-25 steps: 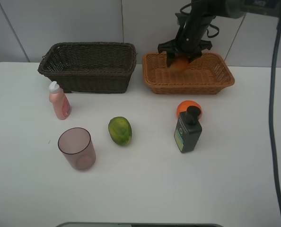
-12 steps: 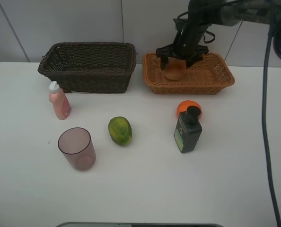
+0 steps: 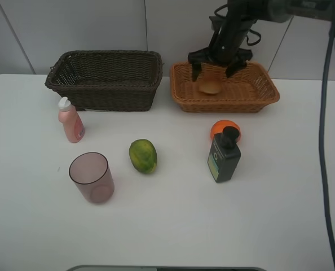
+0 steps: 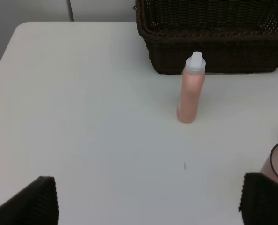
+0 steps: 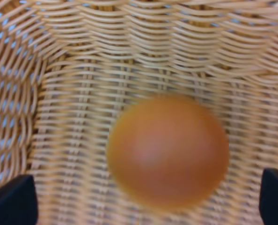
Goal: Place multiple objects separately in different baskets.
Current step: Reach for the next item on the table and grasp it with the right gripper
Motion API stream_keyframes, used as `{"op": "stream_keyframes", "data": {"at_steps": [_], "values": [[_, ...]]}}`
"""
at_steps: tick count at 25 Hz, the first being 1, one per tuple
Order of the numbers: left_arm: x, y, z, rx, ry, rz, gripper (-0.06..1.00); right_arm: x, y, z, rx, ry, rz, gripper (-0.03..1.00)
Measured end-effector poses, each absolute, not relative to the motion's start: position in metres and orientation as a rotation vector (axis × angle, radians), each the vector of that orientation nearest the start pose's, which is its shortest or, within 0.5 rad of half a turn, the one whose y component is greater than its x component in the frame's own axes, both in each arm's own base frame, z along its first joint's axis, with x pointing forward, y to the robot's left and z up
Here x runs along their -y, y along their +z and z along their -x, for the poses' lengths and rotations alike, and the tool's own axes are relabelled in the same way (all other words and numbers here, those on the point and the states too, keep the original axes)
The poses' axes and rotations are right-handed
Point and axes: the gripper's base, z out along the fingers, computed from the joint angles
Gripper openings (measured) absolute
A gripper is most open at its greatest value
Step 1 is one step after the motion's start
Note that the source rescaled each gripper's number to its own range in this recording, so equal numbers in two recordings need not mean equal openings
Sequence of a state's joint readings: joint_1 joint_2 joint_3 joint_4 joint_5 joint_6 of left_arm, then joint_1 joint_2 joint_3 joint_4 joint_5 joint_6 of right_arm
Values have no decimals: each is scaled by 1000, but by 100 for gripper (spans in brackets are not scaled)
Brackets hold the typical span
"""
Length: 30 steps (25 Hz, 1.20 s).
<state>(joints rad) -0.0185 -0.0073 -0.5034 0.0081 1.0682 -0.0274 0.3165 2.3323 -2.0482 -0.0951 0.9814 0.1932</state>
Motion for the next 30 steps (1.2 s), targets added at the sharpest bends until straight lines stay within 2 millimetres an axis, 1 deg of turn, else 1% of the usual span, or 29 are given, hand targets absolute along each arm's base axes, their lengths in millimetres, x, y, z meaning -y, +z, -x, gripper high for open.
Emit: {"op": "stream_keyframes", "data": {"at_steps": [5, 9, 12, 16, 18, 20, 22, 25, 30], "values": [[-1, 278, 7, -2041, -19, 10, 100, -148, 225, -466, -2774, -8, 220, 100], [-1, 278, 7, -2041, -19, 10, 100, -145, 240, -439, -2804, -18, 241, 100], [-1, 278, 7, -2041, -19, 10, 100, -140, 242, -416, -2822, -22, 250, 100], [-1, 278, 7, -2041, -19, 10, 100, -138, 235, -384, -2828, -36, 210, 100], [-1, 278, 7, -2041, -19, 10, 100, -137, 225, -371, -2838, -33, 184, 100], [-1, 278, 7, -2041, -19, 10, 100, -136, 214, -363, -2842, -27, 167, 100], [-1, 278, 7, -2041, -19, 10, 100, -137, 200, -356, -2862, -29, 163, 100], [-1, 278, 7, -2041, -19, 10, 100, -138, 186, -349, -2865, -16, 150, 100], [-1, 278, 7, -2041, -19, 10, 100, -134, 171, -344, -2843, -12, 108, 100]]}}
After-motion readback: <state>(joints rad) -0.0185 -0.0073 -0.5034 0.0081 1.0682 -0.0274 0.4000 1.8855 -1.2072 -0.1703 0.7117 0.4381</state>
